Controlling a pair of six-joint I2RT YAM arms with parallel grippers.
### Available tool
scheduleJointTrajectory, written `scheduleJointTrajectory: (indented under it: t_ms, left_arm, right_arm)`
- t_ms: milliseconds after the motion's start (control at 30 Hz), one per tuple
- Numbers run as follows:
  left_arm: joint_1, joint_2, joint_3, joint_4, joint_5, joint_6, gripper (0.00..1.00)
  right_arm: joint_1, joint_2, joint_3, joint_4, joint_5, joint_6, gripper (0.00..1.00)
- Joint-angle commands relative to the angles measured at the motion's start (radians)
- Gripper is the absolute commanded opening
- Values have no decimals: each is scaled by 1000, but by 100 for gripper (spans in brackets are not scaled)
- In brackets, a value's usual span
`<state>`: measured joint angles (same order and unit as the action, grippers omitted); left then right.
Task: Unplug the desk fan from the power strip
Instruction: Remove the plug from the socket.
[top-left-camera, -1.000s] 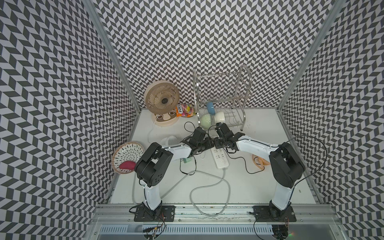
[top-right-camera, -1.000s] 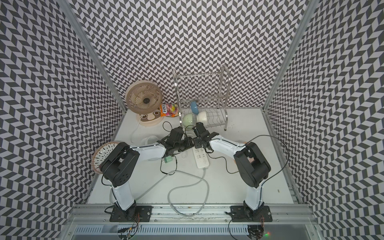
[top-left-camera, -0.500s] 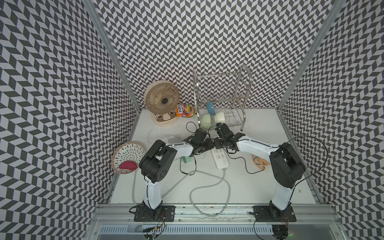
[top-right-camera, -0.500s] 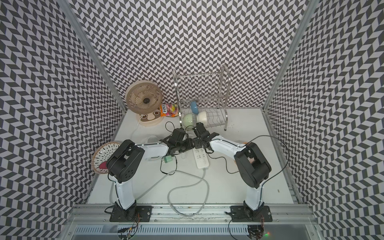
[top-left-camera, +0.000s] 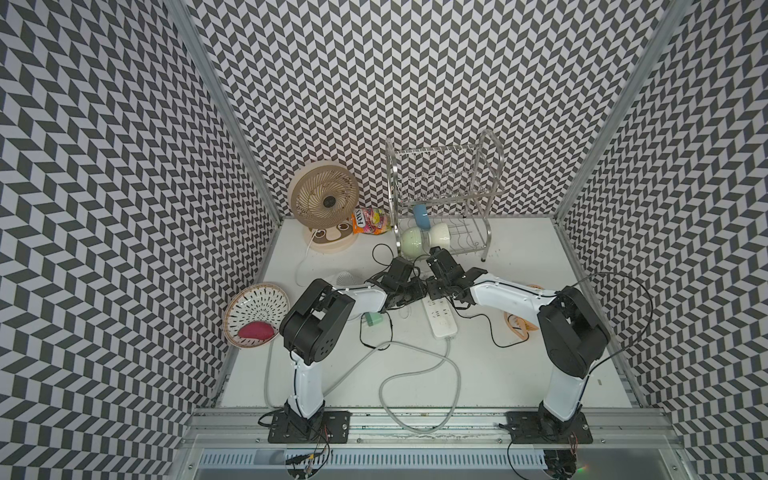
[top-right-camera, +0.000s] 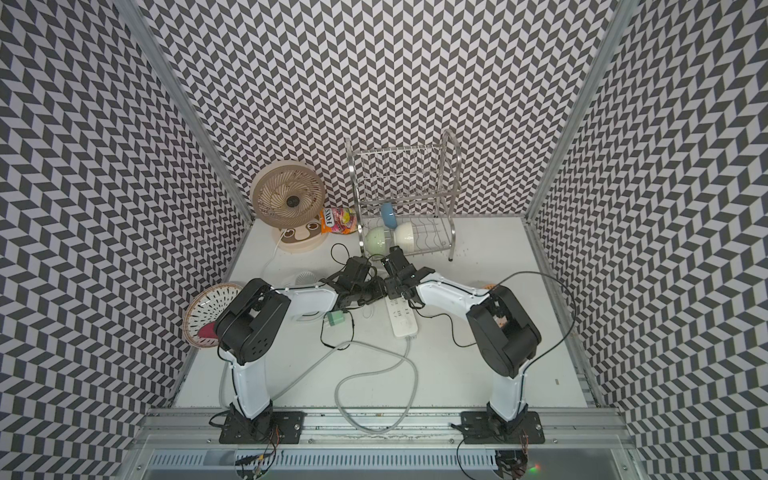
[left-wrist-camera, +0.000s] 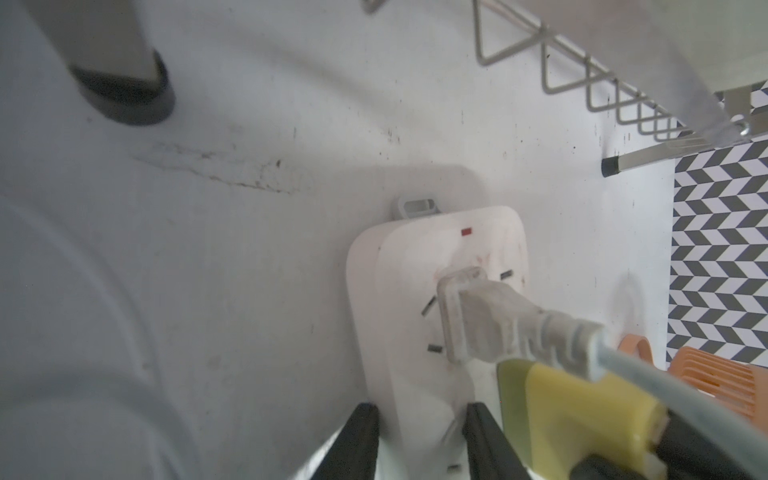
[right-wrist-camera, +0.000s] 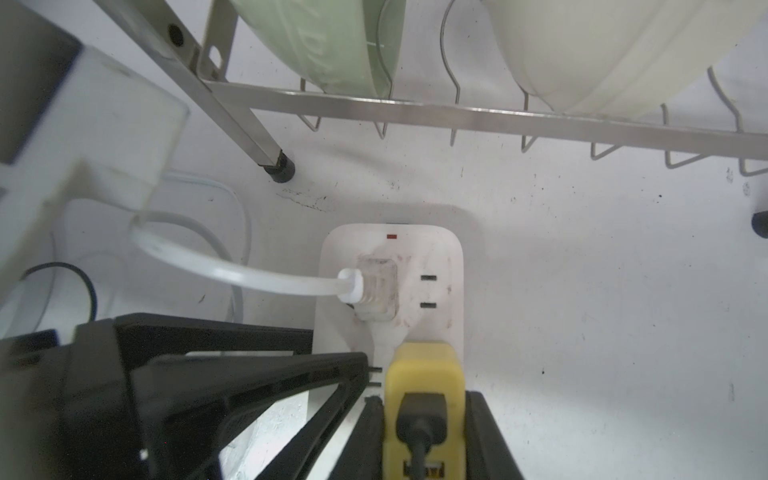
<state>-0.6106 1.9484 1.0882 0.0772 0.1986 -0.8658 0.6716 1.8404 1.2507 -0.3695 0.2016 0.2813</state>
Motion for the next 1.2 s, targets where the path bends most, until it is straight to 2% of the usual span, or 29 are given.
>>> scheduleJointTrajectory:
  t_ms: [0,100,333,533,733,833,1000,1067,1167]
  left_arm:
    - [-8,43,0,-65,-24,19,39]
    - [-8,46,-14,-76,-34,28,39]
    - [-12,53,-33,-103,-51,40,40]
    - [-24,37,-51,-133,-92,51,41]
    - [-32,44,-57,-154,-111,61,42]
    - [-32,40,-60,-167,-127,66,42]
    - [-32,31,-80,-174,-142,72,42]
    - [-34,33,-88,-173,-142,73,42]
    - [-34,36,-96,-170,-143,73,42]
  right_arm:
    - [-35,-61,-24,98,-88,25,22]
    - [-42,-47,-16,87,-92,25,22]
    - [26,-76,-11,122,-86,-12,24]
    - [-26,-90,-38,120,-25,24,24]
    - [24,-98,-25,142,-89,-11,25]
    - [7,-131,-61,194,-132,7,25]
    - [-10,-91,-6,79,24,27,26]
    - [5,-88,-5,86,8,5,26]
    - [11,-133,-52,178,-123,-9,27]
